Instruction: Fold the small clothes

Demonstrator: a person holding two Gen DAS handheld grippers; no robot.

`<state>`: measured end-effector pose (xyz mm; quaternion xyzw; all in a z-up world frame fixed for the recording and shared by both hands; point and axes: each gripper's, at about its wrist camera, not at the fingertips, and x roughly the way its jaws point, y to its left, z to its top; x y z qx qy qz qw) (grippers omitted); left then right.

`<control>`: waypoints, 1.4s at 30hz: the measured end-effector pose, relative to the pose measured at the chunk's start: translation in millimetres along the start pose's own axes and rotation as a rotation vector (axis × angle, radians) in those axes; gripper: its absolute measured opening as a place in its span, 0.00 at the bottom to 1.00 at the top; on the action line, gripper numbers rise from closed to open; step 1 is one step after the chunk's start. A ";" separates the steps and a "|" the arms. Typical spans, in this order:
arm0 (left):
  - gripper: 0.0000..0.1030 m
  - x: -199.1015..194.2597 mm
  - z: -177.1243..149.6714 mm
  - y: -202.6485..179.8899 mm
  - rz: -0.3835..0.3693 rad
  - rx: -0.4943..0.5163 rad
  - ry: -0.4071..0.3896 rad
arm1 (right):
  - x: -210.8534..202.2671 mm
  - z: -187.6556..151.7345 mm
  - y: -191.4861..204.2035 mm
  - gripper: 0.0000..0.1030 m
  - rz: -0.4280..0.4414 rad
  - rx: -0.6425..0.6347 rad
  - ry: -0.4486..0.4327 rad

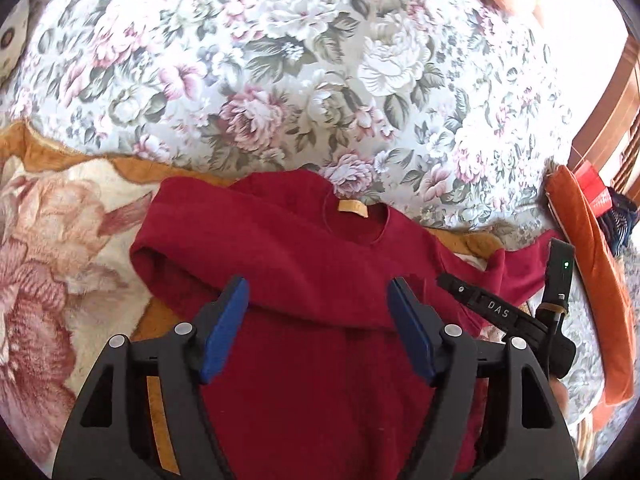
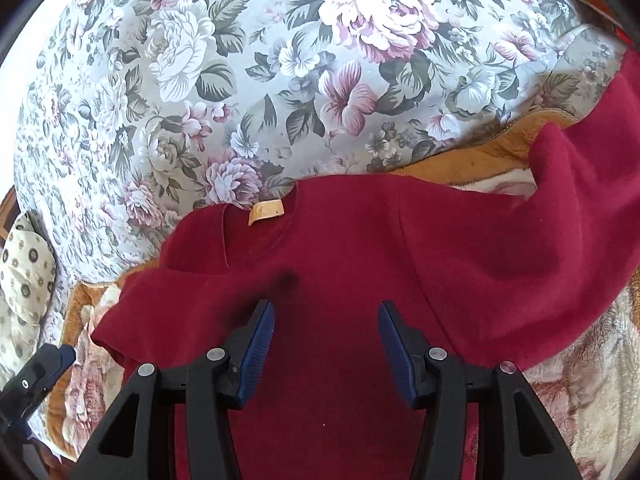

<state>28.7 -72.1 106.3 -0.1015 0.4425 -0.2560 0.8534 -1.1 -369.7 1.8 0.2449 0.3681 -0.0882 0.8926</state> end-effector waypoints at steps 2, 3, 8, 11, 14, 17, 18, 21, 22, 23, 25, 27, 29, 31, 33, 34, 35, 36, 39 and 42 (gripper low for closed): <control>0.70 0.1 -4.1 18.4 0.019 -0.058 -0.026 | 4.2 -4.0 2.7 0.52 0.007 -0.001 0.002; 0.70 1.8 -4.9 27.7 0.058 -0.069 -0.040 | 9.0 -6.6 4.7 0.52 0.009 -0.010 0.018; 0.70 8.0 -2.0 65.9 0.209 -0.078 -0.112 | 34.6 -16.7 5.7 0.53 -0.049 -0.037 0.066; 0.70 12.2 1.5 84.9 0.176 -0.149 -0.115 | 44.7 -18.7 14.3 0.50 -0.074 -0.108 0.037; 0.70 12.4 7.2 93.8 0.204 -0.188 -0.135 | 43.3 -12.5 32.9 0.04 -0.040 -0.211 0.036; 0.70 4.5 9.7 100.9 0.187 -0.232 -0.172 | 8.8 5.3 44.2 0.04 -0.047 -0.313 -0.092; 0.70 0.9 9.8 101.3 0.184 -0.238 -0.188 | -4.1 12.3 43.3 0.04 -0.066 -0.330 -0.134; 0.70 0.9 12.0 97.0 0.190 -0.221 -0.203 | -25.7 31.4 29.4 0.04 -0.192 -0.354 -0.221; 0.70 4.7 12.4 94.7 0.189 -0.212 -0.193 | -24.0 37.5 23.0 0.04 -0.231 -0.346 -0.223; 0.70 10.1 12.8 91.8 0.187 -0.202 -0.174 | -17.6 43.6 14.6 0.04 -0.264 -0.327 -0.211; 0.70 22.7 11.5 83.7 0.178 -0.173 -0.137 | 7.1 53.5 -2.1 0.04 -0.326 -0.297 -0.166; 0.70 34.3 7.9 72.2 0.192 -0.121 -0.109 | 35.0 54.9 -16.8 0.07 -0.349 -0.295 -0.056; 0.70 43.8 3.5 60.4 0.219 -0.060 -0.090 | 32.9 53.3 -27.5 0.09 -0.303 -0.243 -0.023; 0.70 51.0 2.1 51.3 0.241 -0.010 -0.075 | 11.7 50.6 -33.5 0.24 -0.276 -0.208 -0.092; 0.70 57.8 0.5 46.3 0.254 0.016 -0.060 | -5.6 44.8 -32.4 0.25 -0.278 -0.202 -0.131; 0.70 61.6 -0.4 45.7 0.263 0.022 -0.051 | -9.0 41.3 -28.0 0.25 -0.252 -0.212 -0.129; 0.70 65.9 -1.5 46.0 0.273 0.023 -0.038 | -7.1 38.4 -20.0 0.25 -0.213 -0.235 -0.108; 0.70 71.1 -2.7 47.5 0.286 0.018 -0.020 | -0.6 34.6 -11.7 0.25 -0.171 -0.264 -0.072; 0.70 84.9 -6.2 57.6 0.300 -0.021 0.042 | 28.0 21.8 -1.5 0.25 -0.161 -0.292 0.005; 0.70 89.2 -7.2 61.9 0.296 -0.043 0.063 | 48.5 14.3 -16.0 0.24 -0.211 -0.272 0.021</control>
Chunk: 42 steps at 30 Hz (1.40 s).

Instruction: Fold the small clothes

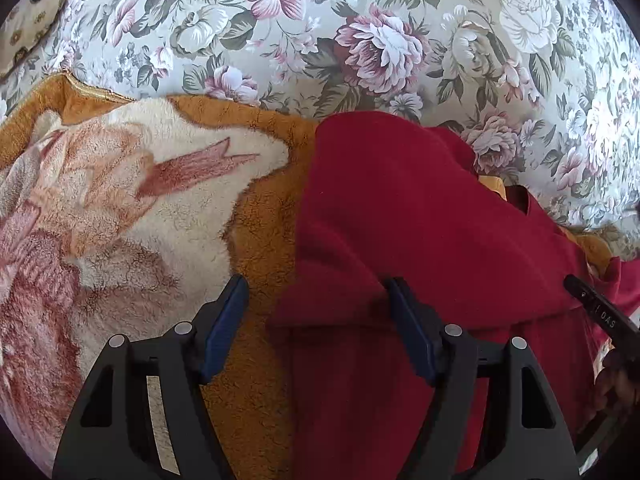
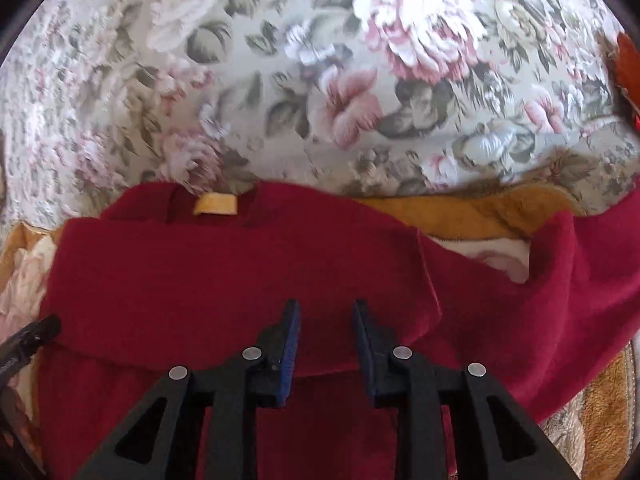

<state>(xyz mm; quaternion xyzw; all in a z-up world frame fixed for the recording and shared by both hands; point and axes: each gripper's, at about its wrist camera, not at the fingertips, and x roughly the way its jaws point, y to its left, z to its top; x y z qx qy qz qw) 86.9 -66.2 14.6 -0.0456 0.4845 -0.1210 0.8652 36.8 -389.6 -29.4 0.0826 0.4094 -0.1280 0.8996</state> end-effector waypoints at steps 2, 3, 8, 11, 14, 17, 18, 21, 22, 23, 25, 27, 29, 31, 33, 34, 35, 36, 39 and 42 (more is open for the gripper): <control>0.70 -3.6 1.4 -2.4 0.002 0.014 -0.001 | -5.7 1.8 -4.9 0.24 0.019 0.005 0.006; 0.70 -7.1 1.7 -3.6 -0.001 0.015 -0.009 | -11.9 4.4 -8.9 0.24 0.018 0.013 0.003; 0.70 -25.5 4.4 -9.7 -0.059 0.010 -0.048 | -31.5 12.7 -30.3 0.25 -0.054 0.019 -0.033; 0.70 -23.4 0.4 -19.9 -0.041 0.061 -0.035 | -24.2 4.2 -35.7 0.25 -0.023 0.031 0.024; 0.70 -15.7 -2.5 -26.1 -0.006 0.090 -0.012 | -17.9 -6.7 -36.4 0.25 -0.018 0.012 0.055; 0.70 -19.4 -2.4 -24.4 -0.016 0.084 -0.007 | -37.2 -10.5 -44.7 0.25 0.012 0.054 0.051; 0.70 -21.5 -1.3 -22.3 -0.028 0.074 -0.004 | -47.3 -13.7 -48.9 0.25 0.018 0.067 0.043; 0.70 -27.1 -0.6 -14.1 -0.057 0.044 0.004 | -70.9 -31.3 -59.0 0.27 0.026 0.076 0.047; 0.70 -28.3 -1.1 -12.2 -0.058 0.035 0.006 | -75.5 -37.6 -61.7 0.27 0.026 0.071 0.054; 0.70 -29.3 -1.7 -10.9 -0.058 0.027 0.007 | -79.8 -44.6 -65.1 0.27 0.014 0.065 0.062; 0.70 -32.2 -2.8 -8.8 -0.061 0.010 0.001 | -86.7 -52.4 -75.4 0.27 -0.012 0.082 0.052; 0.70 -37.5 -4.2 -8.4 -0.073 -0.002 -0.013 | -94.3 -56.6 -93.7 0.27 -0.038 0.147 0.023; 0.70 -42.5 -4.4 -11.3 -0.088 0.003 -0.027 | -96.9 -57.6 -111.3 0.27 -0.073 0.192 0.014; 0.70 -46.9 -4.5 -16.1 -0.097 0.022 -0.046 | -102.2 -55.1 -130.5 0.27 -0.124 0.223 -0.011; 0.70 -47.7 -5.2 -21.0 -0.086 0.045 -0.058 | -109.1 -50.4 -148.9 0.27 -0.170 0.250 -0.045; 0.70 -45.6 -4.8 -22.2 -0.079 0.052 -0.056 | -112.7 -46.9 -159.6 0.28 -0.190 0.263 -0.062; 0.70 -43.1 -4.9 -23.1 -0.076 0.055 -0.050 | -115.8 -43.0 -171.2 0.28 -0.217 0.285 -0.076; 0.70 -40.5 -5.0 -23.0 -0.079 0.052 -0.041 | -118.4 -39.2 -183.7 0.28 -0.237 0.314 -0.087; 0.70 -34.4 -4.5 -22.8 -0.096 0.036 -0.025 | -122.8 -29.3 -218.5 0.29 -0.263 0.405 -0.116; 0.70 -32.9 -4.4 -25.0 -0.087 0.044 -0.034 | -124.3 -20.9 -238.3 0.29 -0.188 0.479 -0.155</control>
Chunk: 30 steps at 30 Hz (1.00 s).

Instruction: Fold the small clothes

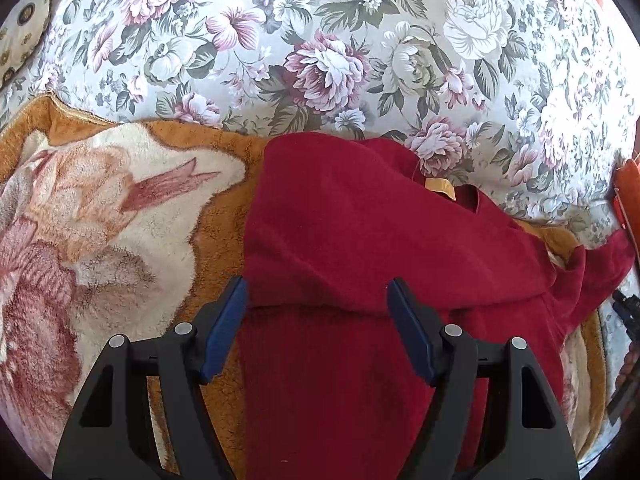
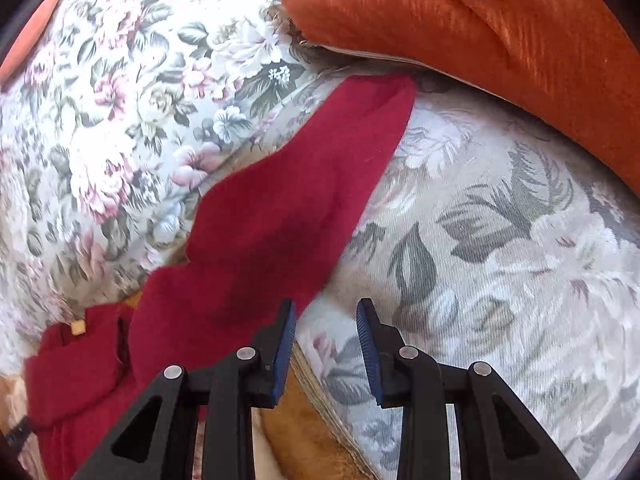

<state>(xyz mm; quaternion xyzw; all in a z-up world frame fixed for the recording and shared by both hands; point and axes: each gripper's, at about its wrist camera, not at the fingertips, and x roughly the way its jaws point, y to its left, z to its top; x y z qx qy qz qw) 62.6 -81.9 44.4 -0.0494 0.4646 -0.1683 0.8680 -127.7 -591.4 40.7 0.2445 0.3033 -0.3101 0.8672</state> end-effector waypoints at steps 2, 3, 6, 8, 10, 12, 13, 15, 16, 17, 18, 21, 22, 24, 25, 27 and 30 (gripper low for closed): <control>0.70 1.5 -0.6 -1.3 0.007 0.010 0.001 | 4.5 6.1 -1.2 0.29 0.033 0.026 -0.012; 0.70 2.6 -1.0 -2.1 0.009 0.016 0.004 | 8.3 8.9 -2.2 0.29 0.050 0.035 -0.017; 0.70 4.4 -1.3 -2.6 0.017 0.027 0.006 | 19.1 17.4 -1.4 0.26 0.101 0.049 -0.044; 0.70 4.6 -1.3 -2.5 0.015 0.026 0.005 | 26.7 21.8 2.7 0.10 0.086 0.043 -0.046; 0.70 4.3 -0.4 -1.4 0.011 0.020 0.005 | 26.7 23.7 0.7 0.08 0.100 0.045 -0.051; 0.70 2.6 0.1 0.8 0.001 0.006 0.002 | 14.2 22.4 3.0 0.08 0.117 0.038 -0.078; 0.70 1.5 0.6 1.9 -0.002 0.000 0.000 | 4.0 21.6 5.0 0.08 0.132 0.032 -0.100; 0.70 -1.5 1.6 4.1 -0.008 -0.016 -0.007 | -23.1 22.6 20.7 0.08 0.176 -0.001 -0.147; 0.70 -3.3 2.0 5.5 -0.013 -0.025 -0.012 | -34.7 23.3 30.2 0.08 0.193 -0.026 -0.164; 0.70 -4.8 2.6 6.9 -0.019 -0.034 -0.016 | -47.8 24.5 44.3 0.08 0.216 -0.058 -0.185; 0.70 -6.4 3.3 8.5 -0.025 -0.044 -0.019 | -61.2 24.9 61.2 0.08 0.245 -0.096 -0.204; 0.70 -11.3 5.3 13.7 -0.035 -0.069 -0.035 | -95.4 18.8 123.2 0.04 0.339 -0.235 -0.247; 0.70 -12.7 6.1 15.8 -0.036 -0.078 -0.040 | -104.1 12.7 145.9 0.04 0.377 -0.280 -0.252; 0.70 -15.7 8.4 21.1 -0.045 -0.098 -0.051 | -115.0 -6.8 197.6 0.02 0.473 -0.375 -0.237; 0.70 -17.3 9.1 23.9 -0.051 -0.109 -0.057 | -115.6 -18.1 218.9 0.02 0.509 -0.415 -0.226; 0.70 -19.9 11.5 30.4 -0.059 -0.135 -0.073 | -110.8 -49.9 268.0 0.02 0.549 -0.506 -0.206; 0.70 -17.3 14.0 39.7 -0.068 -0.170 -0.070 | -76.7 -106.5 333.0 0.02 0.659 -0.638 -0.061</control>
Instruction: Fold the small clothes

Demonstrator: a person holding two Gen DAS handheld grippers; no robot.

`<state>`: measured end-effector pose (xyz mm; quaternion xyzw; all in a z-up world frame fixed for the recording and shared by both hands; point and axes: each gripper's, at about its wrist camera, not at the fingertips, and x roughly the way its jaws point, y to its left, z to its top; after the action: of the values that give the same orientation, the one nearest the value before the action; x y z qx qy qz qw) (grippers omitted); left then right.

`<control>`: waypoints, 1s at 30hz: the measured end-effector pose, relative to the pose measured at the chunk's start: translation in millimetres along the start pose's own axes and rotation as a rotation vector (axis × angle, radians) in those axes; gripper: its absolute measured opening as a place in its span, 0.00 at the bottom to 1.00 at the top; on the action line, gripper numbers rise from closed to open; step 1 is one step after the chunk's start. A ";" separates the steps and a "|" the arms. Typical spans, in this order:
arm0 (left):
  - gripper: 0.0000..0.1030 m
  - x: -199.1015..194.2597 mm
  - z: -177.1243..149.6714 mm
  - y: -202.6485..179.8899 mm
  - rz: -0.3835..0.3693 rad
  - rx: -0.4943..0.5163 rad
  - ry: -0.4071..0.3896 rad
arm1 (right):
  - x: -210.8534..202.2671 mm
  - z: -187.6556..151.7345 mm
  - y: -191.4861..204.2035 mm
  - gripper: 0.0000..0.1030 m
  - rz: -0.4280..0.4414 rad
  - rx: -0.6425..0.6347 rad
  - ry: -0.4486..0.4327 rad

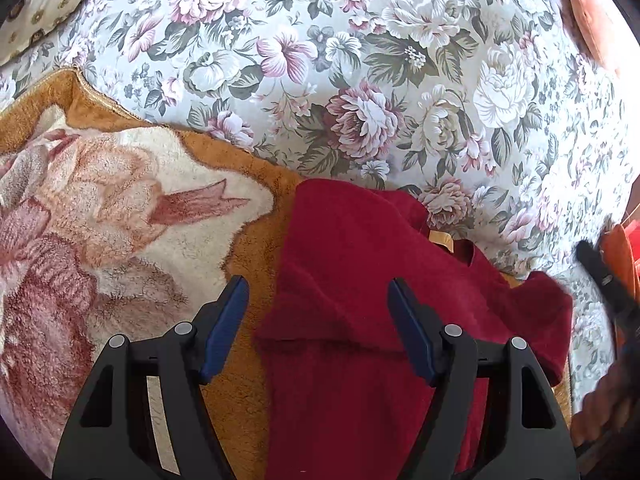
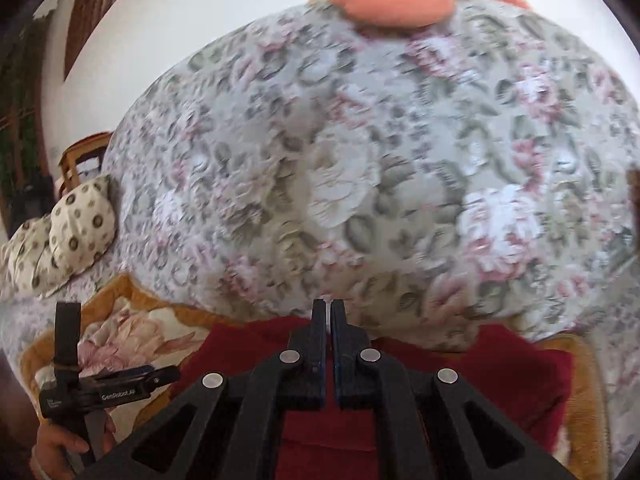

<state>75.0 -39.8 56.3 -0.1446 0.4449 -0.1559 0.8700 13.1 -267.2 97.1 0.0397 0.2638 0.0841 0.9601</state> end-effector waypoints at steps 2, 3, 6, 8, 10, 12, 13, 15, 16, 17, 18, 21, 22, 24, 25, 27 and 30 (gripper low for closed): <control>0.70 3.3 0.8 5.3 0.002 -0.019 0.016 | 46.9 -23.5 23.9 0.05 0.051 -0.026 0.181; 0.70 4.5 1.5 7.6 -0.001 -0.029 0.022 | 60.5 -36.7 31.1 0.07 0.085 -0.031 0.249; 0.70 2.4 3.5 11.8 -0.016 -0.051 0.025 | 54.8 -60.0 28.4 0.09 0.065 -0.043 0.250; 0.70 -1.1 4.3 11.3 -0.025 -0.053 0.017 | 35.7 -61.5 6.1 0.09 -0.003 -0.005 0.208; 0.70 -3.4 4.7 9.3 -0.026 -0.044 0.010 | 11.7 -55.0 -30.4 0.14 -0.069 0.086 0.159; 0.70 -3.2 3.8 7.7 -0.024 -0.040 0.010 | -7.6 -50.7 -70.0 0.29 -0.161 0.177 0.124; 0.70 -1.1 3.6 7.7 -0.024 -0.039 0.016 | -12.6 -50.0 -88.3 0.35 -0.201 0.223 0.121; 0.70 3.4 2.3 7.0 -0.025 -0.043 0.033 | -15.5 -52.4 -122.4 0.35 -0.243 0.327 0.128; 0.70 5.0 1.9 6.4 -0.027 -0.045 0.039 | -14.8 -53.7 -135.6 0.35 -0.232 0.380 0.124; 0.70 6.0 1.3 5.7 -0.026 -0.042 0.042 | -13.5 -54.2 -144.9 0.35 -0.217 0.425 0.122; 0.70 6.6 1.0 4.5 -0.021 -0.034 0.041 | -10.3 -54.8 -151.1 0.35 -0.193 0.462 0.122; 0.70 8.0 0.5 2.3 -0.002 -0.012 0.035 | 11.8 -54.6 -156.3 0.36 -0.161 0.512 0.183; 0.70 8.6 0.4 2.7 -0.002 -0.012 0.037 | 19.4 -54.6 -152.9 0.33 -0.163 0.523 0.207; 0.70 8.8 0.8 4.9 -0.004 -0.020 0.040 | 28.2 -53.3 -146.9 0.05 -0.130 0.502 0.202; 0.70 7.7 1.4 6.3 -0.004 -0.026 0.037 | 26.7 -49.5 -137.4 0.04 -0.138 0.464 0.196; 0.70 3.8 3.8 9.1 -0.001 -0.034 0.020 | 18.5 -33.7 -112.1 0.04 -0.106 0.360 0.173; 0.70 -5.3 8.7 15.5 -0.011 -0.061 -0.013 | 17.7 -2.2 -71.9 0.04 -0.009 0.227 0.169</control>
<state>81.5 -22.6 59.0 -0.1743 0.4429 -0.1459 0.8673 37.0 -334.5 77.7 0.1394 0.3519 0.0524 0.9241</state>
